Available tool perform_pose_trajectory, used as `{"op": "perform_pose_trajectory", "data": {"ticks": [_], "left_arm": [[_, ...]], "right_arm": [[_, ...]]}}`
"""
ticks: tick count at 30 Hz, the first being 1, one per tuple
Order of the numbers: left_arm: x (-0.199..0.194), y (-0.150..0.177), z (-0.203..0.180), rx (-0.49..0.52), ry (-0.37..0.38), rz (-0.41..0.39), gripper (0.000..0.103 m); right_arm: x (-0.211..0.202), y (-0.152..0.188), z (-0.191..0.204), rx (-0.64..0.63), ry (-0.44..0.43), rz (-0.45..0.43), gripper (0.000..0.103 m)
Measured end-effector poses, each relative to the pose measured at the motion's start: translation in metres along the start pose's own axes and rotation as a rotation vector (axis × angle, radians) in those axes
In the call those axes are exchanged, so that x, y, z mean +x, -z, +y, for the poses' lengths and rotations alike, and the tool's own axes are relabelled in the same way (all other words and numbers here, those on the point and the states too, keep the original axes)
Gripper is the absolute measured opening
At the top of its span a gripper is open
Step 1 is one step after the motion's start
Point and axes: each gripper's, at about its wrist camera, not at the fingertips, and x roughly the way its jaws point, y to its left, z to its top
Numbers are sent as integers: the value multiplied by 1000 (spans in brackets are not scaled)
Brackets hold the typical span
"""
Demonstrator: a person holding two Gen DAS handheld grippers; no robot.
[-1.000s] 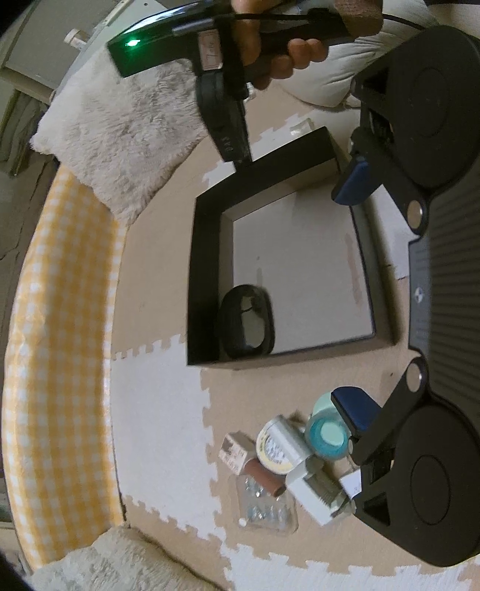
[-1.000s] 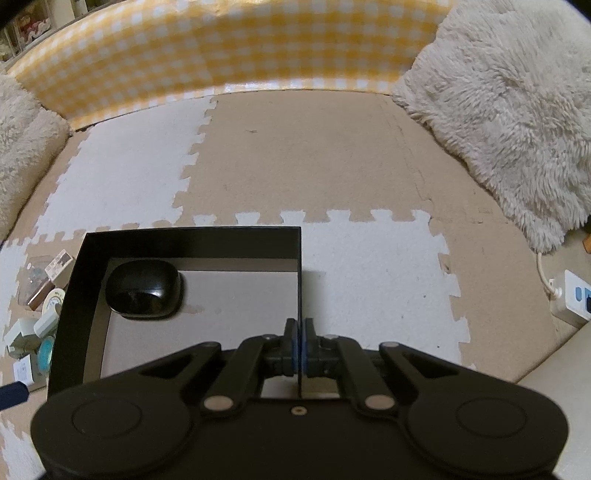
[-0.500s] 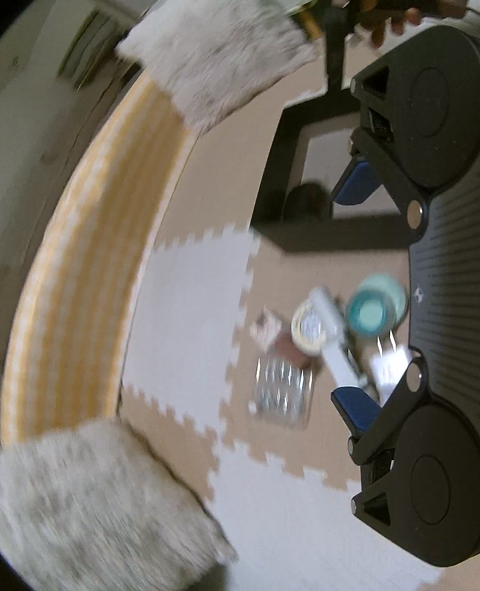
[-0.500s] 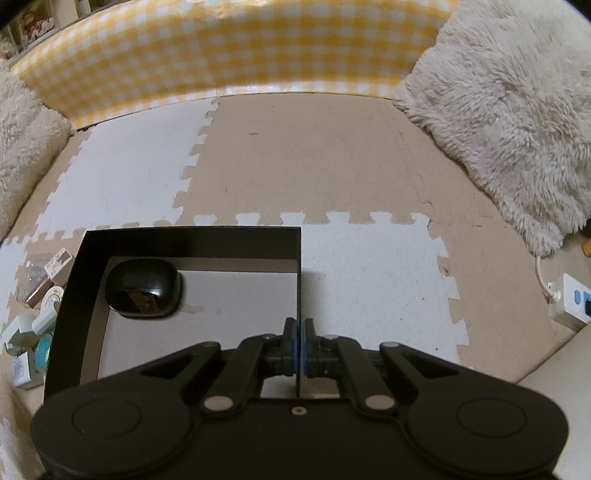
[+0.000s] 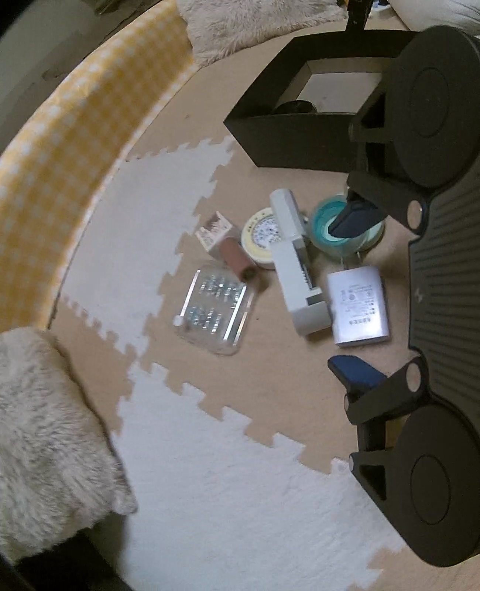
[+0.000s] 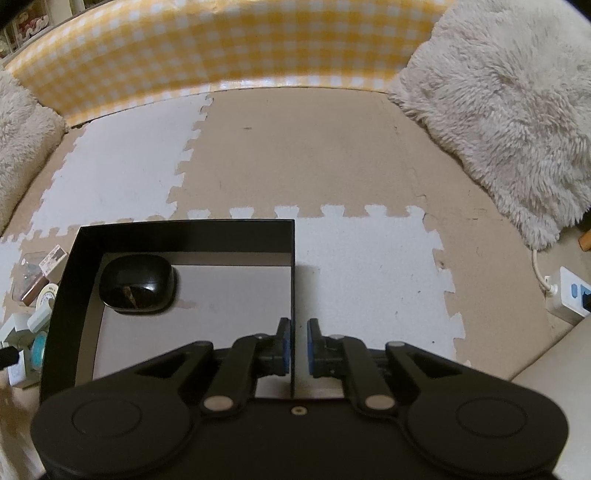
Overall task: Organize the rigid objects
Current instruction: 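Move the left tool back and grasp the white plug adapter, then place the white plug adapter in the tray box and release it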
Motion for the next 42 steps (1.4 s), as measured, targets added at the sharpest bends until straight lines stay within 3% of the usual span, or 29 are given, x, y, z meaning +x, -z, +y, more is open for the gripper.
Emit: {"op": "perform_pose_trajectory", "data": {"ticks": [8, 20, 32, 42], "left_arm": [[12, 7, 0, 29, -45, 22, 57], [9, 10, -2, 34, -35, 8, 49], [-12, 18, -12, 35, 50, -18, 49], [-53, 8, -38, 67, 209, -122, 49]], "right_arm": [[0, 1, 2, -12, 0, 13, 6], [-1, 1, 2, 0, -18, 12, 2], [0, 1, -2, 19, -33, 15, 2], [0, 1, -1, 15, -30, 17, 2]]}}
